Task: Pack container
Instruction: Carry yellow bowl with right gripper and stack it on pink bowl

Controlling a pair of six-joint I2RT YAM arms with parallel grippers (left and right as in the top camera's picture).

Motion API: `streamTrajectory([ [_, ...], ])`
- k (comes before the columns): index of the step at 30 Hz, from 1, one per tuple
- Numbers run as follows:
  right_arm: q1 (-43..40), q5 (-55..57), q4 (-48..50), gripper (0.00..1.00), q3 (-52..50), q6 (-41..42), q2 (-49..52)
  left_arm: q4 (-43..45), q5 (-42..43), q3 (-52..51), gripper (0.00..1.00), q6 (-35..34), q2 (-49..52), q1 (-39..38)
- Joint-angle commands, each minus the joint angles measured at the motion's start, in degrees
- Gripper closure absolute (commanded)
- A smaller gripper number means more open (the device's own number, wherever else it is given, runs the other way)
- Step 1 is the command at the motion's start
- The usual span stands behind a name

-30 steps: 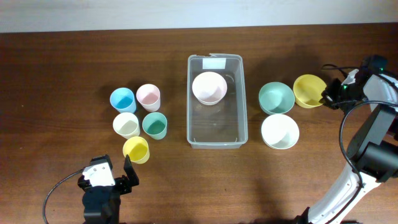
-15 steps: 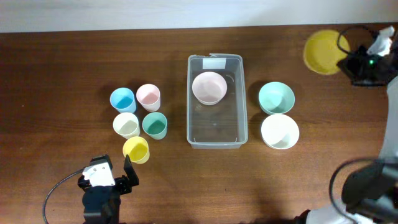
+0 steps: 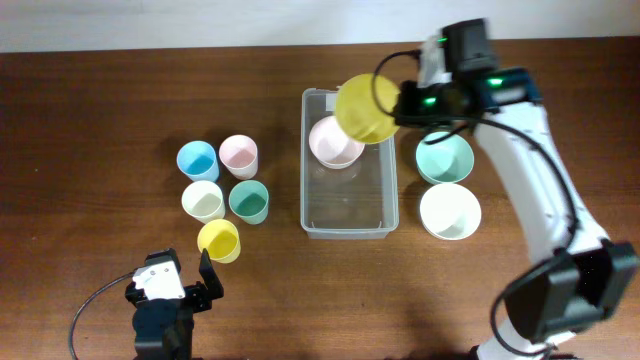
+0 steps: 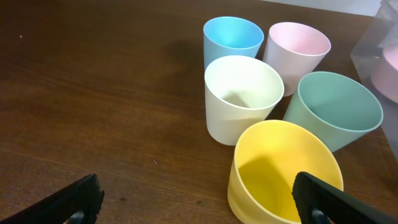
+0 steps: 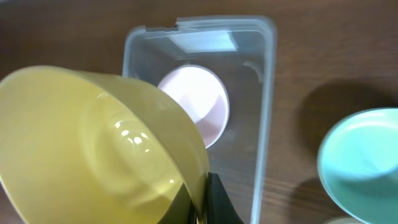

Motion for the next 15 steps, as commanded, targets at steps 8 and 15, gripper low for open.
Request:
streamTrajectory([
  [8, 5.27, 4.44, 7.74, 0.96, 0.07, 0.96, 16.76, 0.11, 0.39, -0.31, 0.01, 0.90, -0.46, 0.13],
  [15, 4.50, -3.82, 13.09, 0.58, 1.01, -2.03, 15.21, 0.11, 0.39, -0.31, 0.01, 0.90, -0.46, 0.13],
])
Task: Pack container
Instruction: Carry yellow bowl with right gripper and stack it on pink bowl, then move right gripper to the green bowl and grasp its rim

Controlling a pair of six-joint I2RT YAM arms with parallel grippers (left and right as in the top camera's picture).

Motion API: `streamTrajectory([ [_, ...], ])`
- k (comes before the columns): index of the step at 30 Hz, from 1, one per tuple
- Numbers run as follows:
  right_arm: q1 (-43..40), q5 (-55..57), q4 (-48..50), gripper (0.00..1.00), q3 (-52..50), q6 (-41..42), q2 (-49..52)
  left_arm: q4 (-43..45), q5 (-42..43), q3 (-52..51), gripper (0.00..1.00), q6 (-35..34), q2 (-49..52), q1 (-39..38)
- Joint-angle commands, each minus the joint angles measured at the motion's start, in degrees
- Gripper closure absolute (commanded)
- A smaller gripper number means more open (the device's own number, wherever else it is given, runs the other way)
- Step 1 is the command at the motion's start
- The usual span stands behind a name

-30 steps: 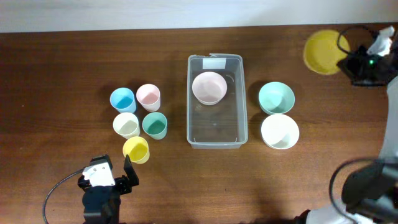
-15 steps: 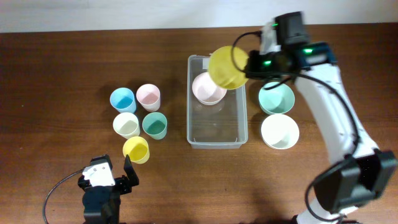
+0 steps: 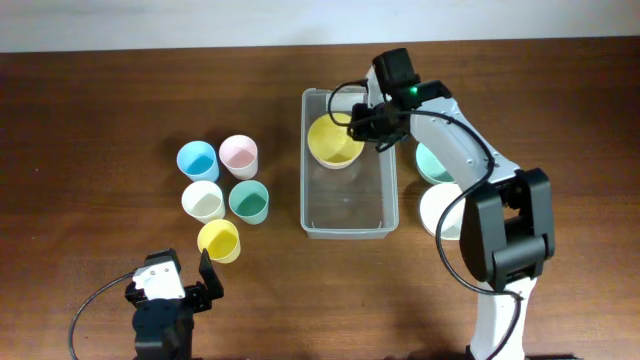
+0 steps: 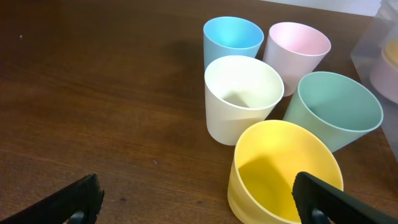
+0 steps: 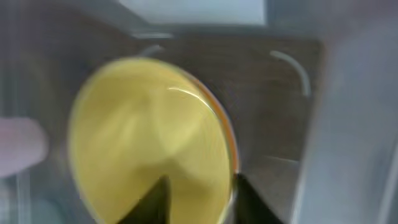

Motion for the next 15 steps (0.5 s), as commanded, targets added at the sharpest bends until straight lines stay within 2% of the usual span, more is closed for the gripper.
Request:
streamTrajectory([
  [1, -0.48, -5.49, -0.63, 0.57, 2.58, -2.56, -4.70, 0.09, 0.42, -0.31, 0.01, 0.90, -0.46, 0.13],
  [8, -5.01, 0.85, -14.60, 0.57, 9.60, -2.51, -13.79, 0.09, 0.42, -0.31, 0.01, 0.90, -0.46, 0.13],
  [9, -6.23, 2.25, -16.55, 0.56, 10.27, -2.49, -14.99, 0.11, 0.42, -0.31, 0.01, 0.90, -0.46, 0.13],
  [11, -9.42, 4.81, -19.80, 0.47, 11.06, -2.49, -17.22, 0.09, 0.42, -0.31, 0.01, 0.90, -0.46, 0.13],
  [12, -13.55, 6.64, -22.40, 0.44, 11.10, -2.47, -18.91, 0.09, 0.42, -0.31, 0.01, 0.90, -0.46, 0.13],
  [15, -20.11, 6.97, -26.03, 0.42, 10.82, -2.34, -18.88, 0.11, 0.42, -0.31, 0.01, 0.90, -0.46, 0.13],
])
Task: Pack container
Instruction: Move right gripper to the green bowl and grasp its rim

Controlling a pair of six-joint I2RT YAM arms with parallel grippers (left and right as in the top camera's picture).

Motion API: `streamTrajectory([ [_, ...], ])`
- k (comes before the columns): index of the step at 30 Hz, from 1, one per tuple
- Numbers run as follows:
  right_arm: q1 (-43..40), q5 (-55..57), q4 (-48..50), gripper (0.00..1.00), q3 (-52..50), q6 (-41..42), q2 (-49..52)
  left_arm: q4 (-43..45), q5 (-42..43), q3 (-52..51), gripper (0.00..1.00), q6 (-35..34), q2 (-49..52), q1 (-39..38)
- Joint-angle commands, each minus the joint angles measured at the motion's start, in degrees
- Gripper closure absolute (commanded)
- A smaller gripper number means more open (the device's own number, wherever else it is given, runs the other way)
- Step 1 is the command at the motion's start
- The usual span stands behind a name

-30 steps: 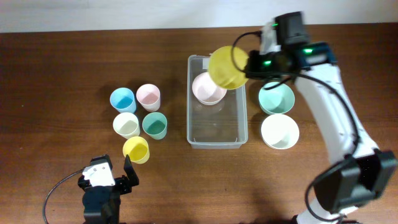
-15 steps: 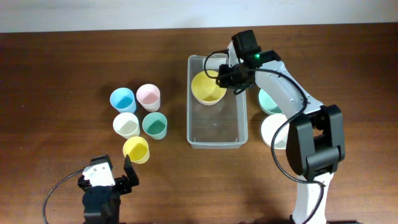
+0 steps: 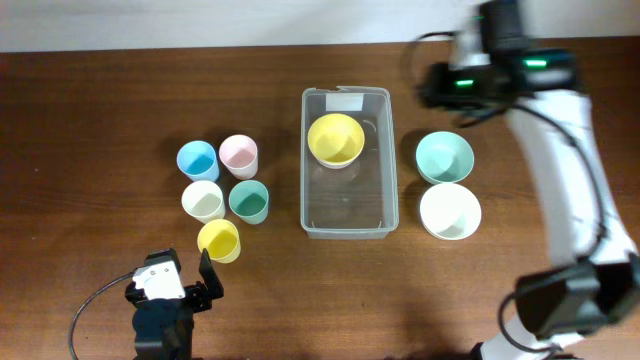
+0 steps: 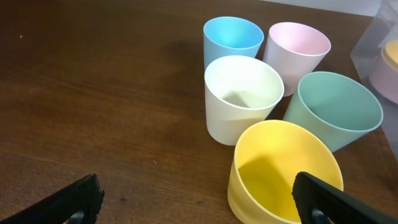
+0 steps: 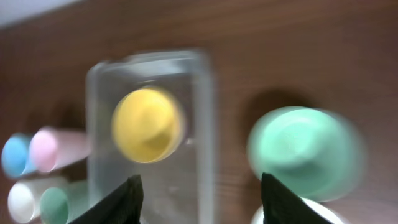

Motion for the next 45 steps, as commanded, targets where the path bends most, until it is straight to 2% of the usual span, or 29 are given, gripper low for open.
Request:
streamTrajectory([
  [1, -7.98, 3.91, -3.04, 0.41, -0.76, -0.31, 0.39, 0.09, 0.42, -0.31, 0.01, 0.90, -0.46, 0.13],
  [7, -15.04, 3.48, -2.03, 0.41, -8.96, -0.37, 5.22, 0.09, 0.42, -0.31, 0.01, 0.90, -0.46, 0.13],
  [11, -15.67, -3.43, 4.37, 0.41, -16.61, -3.76, 9.07, 0.09, 0.39, -0.31, 0.01, 0.90, -0.46, 0.13],
  [19, -15.67, -4.92, 16.20, 0.42, -27.67, -2.14, 10.97, 0.09, 0.39, -0.31, 0.01, 0.90, -0.46, 0.13],
  [20, -15.67, -4.96, 17.11, 0.43, -28.44, -1.75, 10.97, 0.11, 0.39, -0.31, 0.01, 0.90, -0.46, 0.13],
  [24, -15.67, -4.92, 19.50, 0.60, -30.73, 0.79, 10.97, 0.09, 0.39, -0.31, 0.01, 0.90, -0.46, 0.13],
  [28, -15.67, -4.98, 22.56, 0.66, -32.81, 2.86, 11.06, 0.09, 0.39, -0.31, 0.01, 0.90, -0.46, 0.13],
  [30, -15.67, -5.03, 23.71, 0.74, -33.03, 2.99, 11.06, 0.09, 0.39, -0.31, 0.01, 0.90, -0.46, 0.13],
  [32, -15.72, -6.75, 24.83, 0.91, -32.92, 2.95, 11.04, 0.09, 0.42, -0.31, 0.01, 0.90, -0.46, 0.13],
  [33, -15.74, -8.24, 25.16, 0.96, -32.65, 2.97, 10.99, 0.11, 0.42, -0.31, 0.01, 0.90, -0.46, 0.13],
  [37, -15.76, -12.59, 25.42, 0.96, -30.05, 2.97, 10.38, 0.09, 0.39, -0.31, 0.01, 0.90, -0.46, 0.13],
  [39, -15.76, -17.49, 23.17, 0.96, -25.44, 2.99, 8.81, 0.11, 0.42, -0.31, 0.00, 0.90, -0.46, 0.13],
  [45, -12.35, -21.62, 10.82, 0.96, -11.65, 2.84, 3.96, 0.11, 0.39, -0.31, 0.01, 0.90, -0.46, 0.13],
])
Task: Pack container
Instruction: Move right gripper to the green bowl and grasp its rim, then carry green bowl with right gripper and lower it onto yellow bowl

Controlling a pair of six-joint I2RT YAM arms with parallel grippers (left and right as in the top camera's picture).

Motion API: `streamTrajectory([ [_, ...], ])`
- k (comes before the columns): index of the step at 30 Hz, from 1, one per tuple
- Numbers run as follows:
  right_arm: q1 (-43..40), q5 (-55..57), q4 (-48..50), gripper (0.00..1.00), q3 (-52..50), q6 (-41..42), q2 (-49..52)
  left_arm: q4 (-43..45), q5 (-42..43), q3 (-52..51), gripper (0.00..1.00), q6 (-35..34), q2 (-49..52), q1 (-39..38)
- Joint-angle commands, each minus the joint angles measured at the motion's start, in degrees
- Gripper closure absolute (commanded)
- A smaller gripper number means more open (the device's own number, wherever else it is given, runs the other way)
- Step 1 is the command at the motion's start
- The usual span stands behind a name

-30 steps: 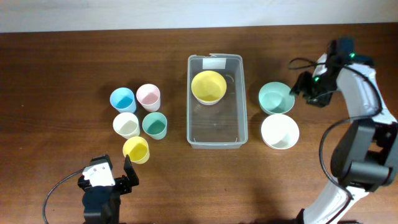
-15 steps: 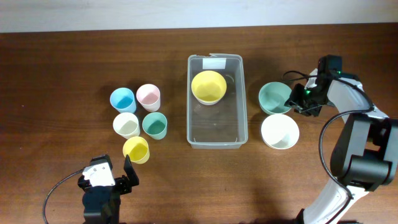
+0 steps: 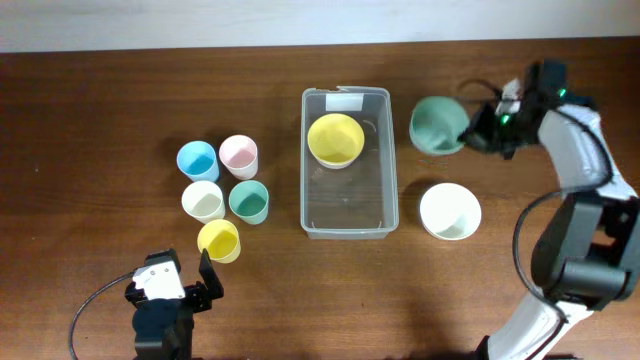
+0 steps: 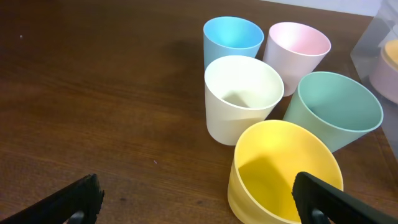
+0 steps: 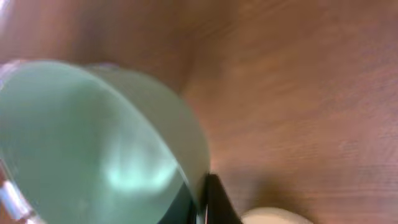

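A clear plastic container (image 3: 348, 225) stands mid-table with a yellow bowl (image 3: 335, 139) nested on a pink one at its far end. My right gripper (image 3: 474, 131) is shut on the rim of a green bowl (image 3: 436, 124), held tilted just right of the container; in the right wrist view the green bowl (image 5: 93, 143) fills the frame. A white bowl (image 3: 450, 211) sits on the table right of the container. My left gripper (image 4: 196, 199) stands open low at the near left, just before a yellow cup (image 4: 283, 171).
Left of the container stand several cups: blue cup (image 3: 197, 159), pink cup (image 3: 239, 153), white cup (image 3: 203, 200), green cup (image 3: 249, 201) and the yellow cup (image 3: 219, 240). The table's far edge runs along the top.
My right gripper was open high over the container's right side with the green bowl on the table; now it is shut on that bowl's rim and holds it tilted. The left arm has not moved.
My right gripper held the yellow bowl above the container, where a pink bowl lay. Then the yellow bowl was down on the pink one. Then the gripper was away and open. Now it holds the green bowl beside the container.
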Motion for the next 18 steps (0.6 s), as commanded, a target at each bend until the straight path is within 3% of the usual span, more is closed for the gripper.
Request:
streamTrajectory([
  [1, 4.70, -4.63, -6.80, 0.96, 11.45, -1.38, -6.80, 0.09, 0.39, -0.31, 0.01, 0.90, -0.46, 0.13],
  [4, 12.35, 0.13, -12.02, 0.96, 19.08, -3.87, -7.43, 0.09, 0.39, -0.31, 0.01, 0.90, -0.46, 0.13],
  [10, 23.43, 15.96, -12.11, 0.96, 18.93, -3.80, -5.57, 0.09, 0.39, -0.31, 0.01, 0.90, -0.46, 0.13],
  [18, 29.88, 18.86, -10.25, 0.96, 18.82, -2.16, 4.24, 0.09, 0.42, -0.31, 0.01, 0.90, -0.46, 0.13],
])
